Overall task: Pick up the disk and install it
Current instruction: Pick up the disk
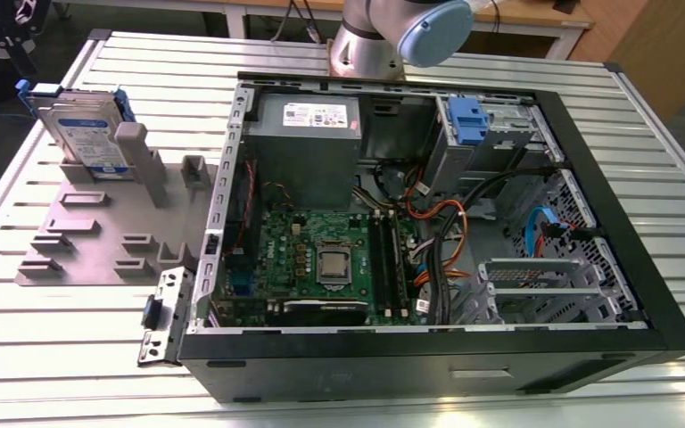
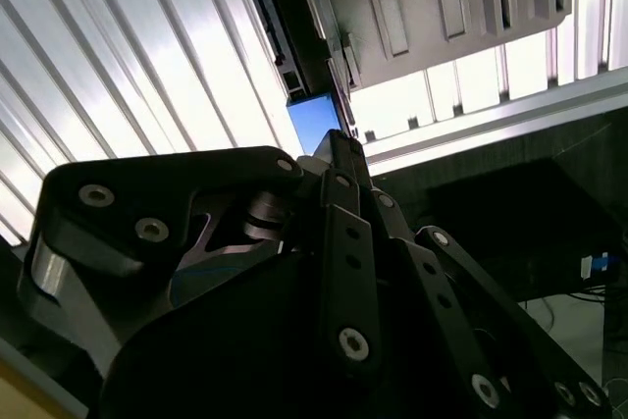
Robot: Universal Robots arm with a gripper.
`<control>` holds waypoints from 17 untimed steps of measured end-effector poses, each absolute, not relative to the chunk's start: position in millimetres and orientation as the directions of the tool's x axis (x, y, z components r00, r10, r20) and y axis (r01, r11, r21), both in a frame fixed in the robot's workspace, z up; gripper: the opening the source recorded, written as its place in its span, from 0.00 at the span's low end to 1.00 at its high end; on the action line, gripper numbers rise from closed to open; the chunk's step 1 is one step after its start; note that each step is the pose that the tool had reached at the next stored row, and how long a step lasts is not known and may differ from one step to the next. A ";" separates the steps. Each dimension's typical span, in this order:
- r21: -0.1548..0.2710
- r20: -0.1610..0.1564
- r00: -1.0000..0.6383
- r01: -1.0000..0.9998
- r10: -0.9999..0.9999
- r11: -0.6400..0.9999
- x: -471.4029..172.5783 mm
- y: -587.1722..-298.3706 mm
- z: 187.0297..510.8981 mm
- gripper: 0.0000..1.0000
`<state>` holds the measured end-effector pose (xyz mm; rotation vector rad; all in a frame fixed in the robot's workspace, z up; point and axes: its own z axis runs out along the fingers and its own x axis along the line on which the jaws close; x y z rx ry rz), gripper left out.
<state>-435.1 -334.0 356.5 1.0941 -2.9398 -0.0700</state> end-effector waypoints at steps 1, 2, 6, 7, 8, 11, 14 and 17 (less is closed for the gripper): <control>0.043 -0.012 -0.755 -0.656 -0.656 0.754 -435.0 -334.0 356.5 0.11; 0.043 -0.012 -0.752 -0.659 -0.659 0.751 -435.0 -334.0 356.5 0.11; 0.043 -0.012 -0.740 -0.672 -0.672 0.739 -435.0 -334.0 356.5 0.11; 0.043 -0.012 -0.737 -0.676 -0.676 0.736 -435.0 -334.0 356.5 0.11; 0.043 -0.012 -0.733 -0.679 -0.680 0.732 -435.0 -334.0 356.5 0.11; 0.043 -0.012 -0.722 -0.692 -0.692 0.721 -435.0 -334.0 356.5 0.11; 0.043 -0.012 -0.707 -0.707 -0.707 0.706 -435.0 -334.0 356.5 0.11; 0.043 -0.012 -0.692 -0.722 -0.722 0.691 -435.0 -334.0 356.5 0.11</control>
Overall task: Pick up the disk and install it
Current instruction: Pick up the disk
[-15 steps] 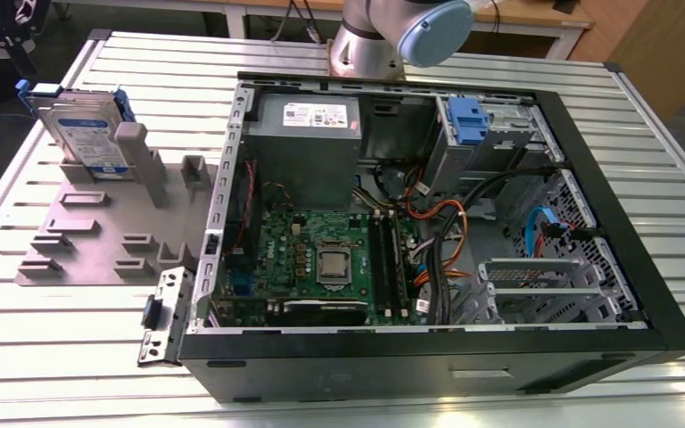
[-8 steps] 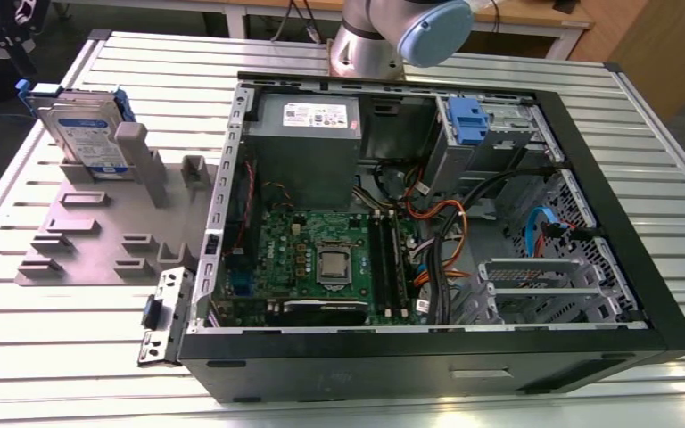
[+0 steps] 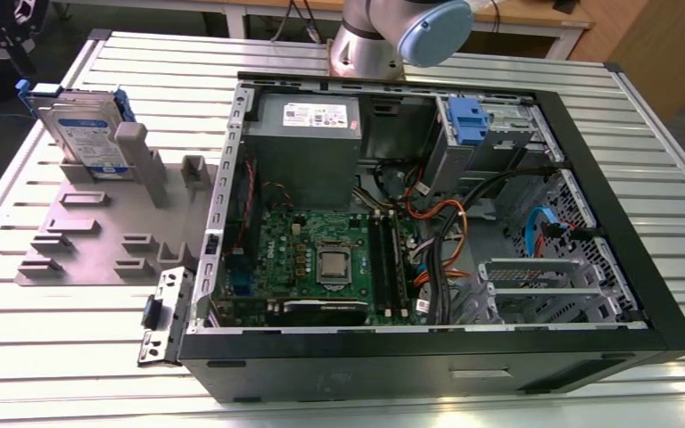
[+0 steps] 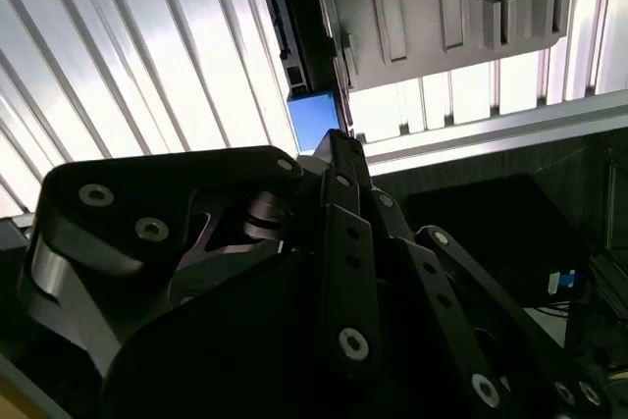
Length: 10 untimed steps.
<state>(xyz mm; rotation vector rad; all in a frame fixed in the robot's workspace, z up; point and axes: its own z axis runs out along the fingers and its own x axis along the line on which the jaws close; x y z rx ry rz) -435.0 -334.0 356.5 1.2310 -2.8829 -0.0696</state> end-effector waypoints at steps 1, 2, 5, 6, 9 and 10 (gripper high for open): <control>0.043 -0.012 -0.686 -0.727 -0.727 0.685 -435.0 -334.0 356.5 0.11; 0.043 -0.012 -0.681 -0.732 -0.732 0.680 -435.0 -334.0 356.5 0.11; 0.043 -0.012 -0.662 -0.749 -0.749 0.661 -435.0 -334.0 356.5 0.11; 0.043 -0.012 -0.655 -0.755 -0.755 0.655 -435.1 -334.0 356.5 0.11; 0.043 -0.012 -0.636 -0.771 -0.771 0.635 -435.1 -334.0 356.5 0.11; 0.043 -0.012 -0.629 -0.777 -0.777 0.629 -435.1 -334.0 356.5 0.11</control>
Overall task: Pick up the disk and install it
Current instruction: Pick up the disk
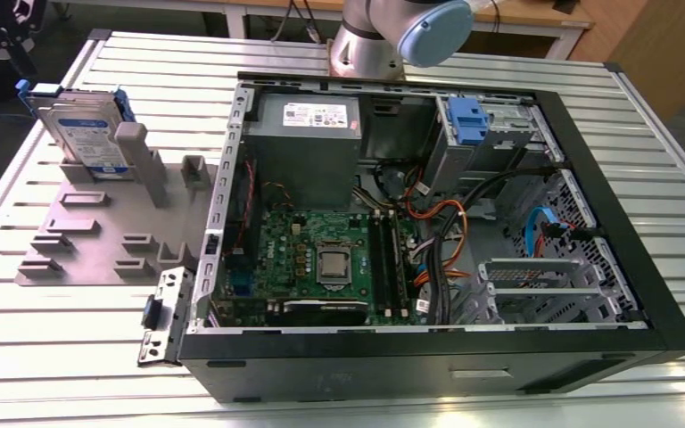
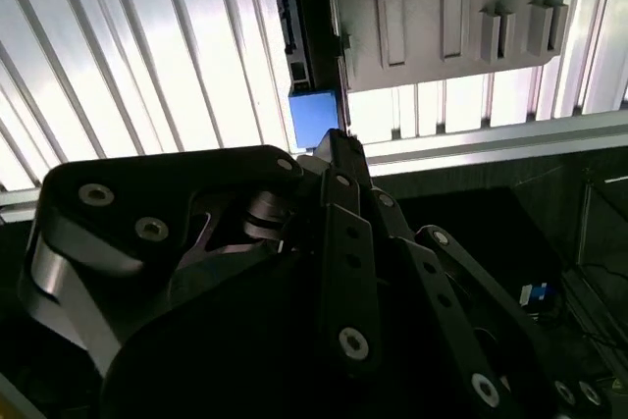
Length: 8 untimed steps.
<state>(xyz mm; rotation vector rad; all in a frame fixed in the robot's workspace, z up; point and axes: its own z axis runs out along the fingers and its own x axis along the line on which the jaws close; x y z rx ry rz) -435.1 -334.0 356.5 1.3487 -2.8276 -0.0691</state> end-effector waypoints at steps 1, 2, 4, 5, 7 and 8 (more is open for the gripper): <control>0.043 -0.012 -0.623 -0.782 -0.782 0.622 -435.1 -334.0 356.5 0.11; 0.043 -0.012 -0.617 -0.787 -0.787 0.616 -435.0 -334.0 356.5 0.11; 0.043 -0.012 -0.610 -0.792 -0.792 0.610 -435.1 -334.1 356.5 0.11; 0.043 -0.012 -0.609 -0.792 -0.793 0.608 -435.1 -334.0 356.5 0.11; 0.043 -0.012 -0.608 -0.793 -0.794 0.607 -435.0 -334.0 356.5 0.11; 0.043 -0.012 -0.607 -0.794 -0.795 0.606 -435.1 -334.0 356.5 0.11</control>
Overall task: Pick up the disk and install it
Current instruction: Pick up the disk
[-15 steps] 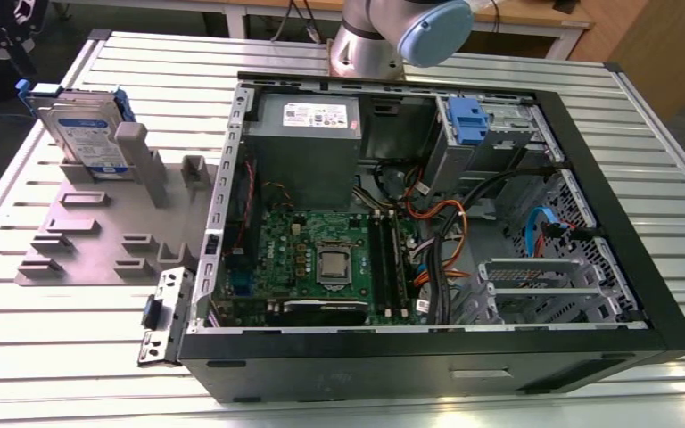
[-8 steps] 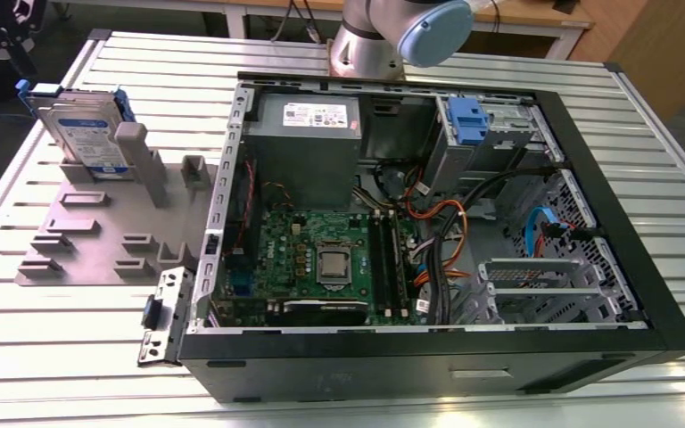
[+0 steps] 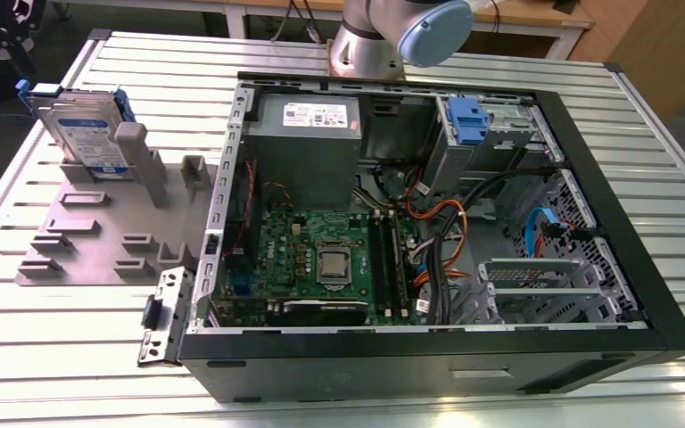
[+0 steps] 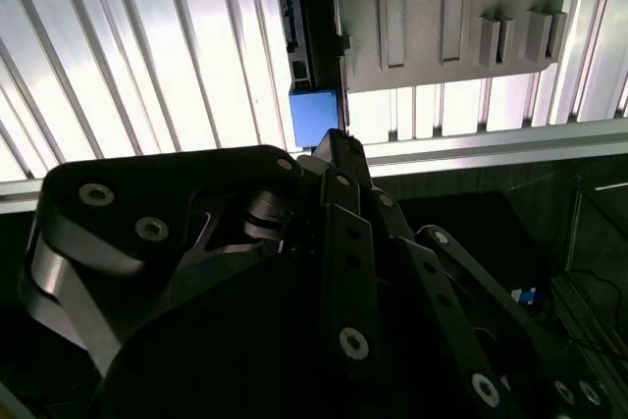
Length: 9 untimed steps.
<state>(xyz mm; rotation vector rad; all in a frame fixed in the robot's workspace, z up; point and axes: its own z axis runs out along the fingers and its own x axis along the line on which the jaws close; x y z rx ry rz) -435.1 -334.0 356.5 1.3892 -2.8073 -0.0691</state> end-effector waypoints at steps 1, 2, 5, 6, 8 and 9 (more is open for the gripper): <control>0.043 -0.012 -0.605 -0.796 -0.796 0.604 -435.0 -334.0 356.5 0.11; 0.043 -0.012 -0.605 -0.796 -0.796 0.604 -435.0 -334.0 356.5 0.11; 0.044 -0.012 -0.604 -0.797 -0.797 0.603 -435.0 -334.0 356.5 0.11; 0.044 -0.012 -0.603 -0.797 -0.798 0.602 -435.0 -334.0 356.5 0.11; 0.043 -0.012 -0.602 -0.798 -0.798 0.601 -435.1 -334.0 356.5 0.11; 0.043 -0.012 -0.601 -0.799 -0.799 0.600 -435.1 -334.0 356.4 0.11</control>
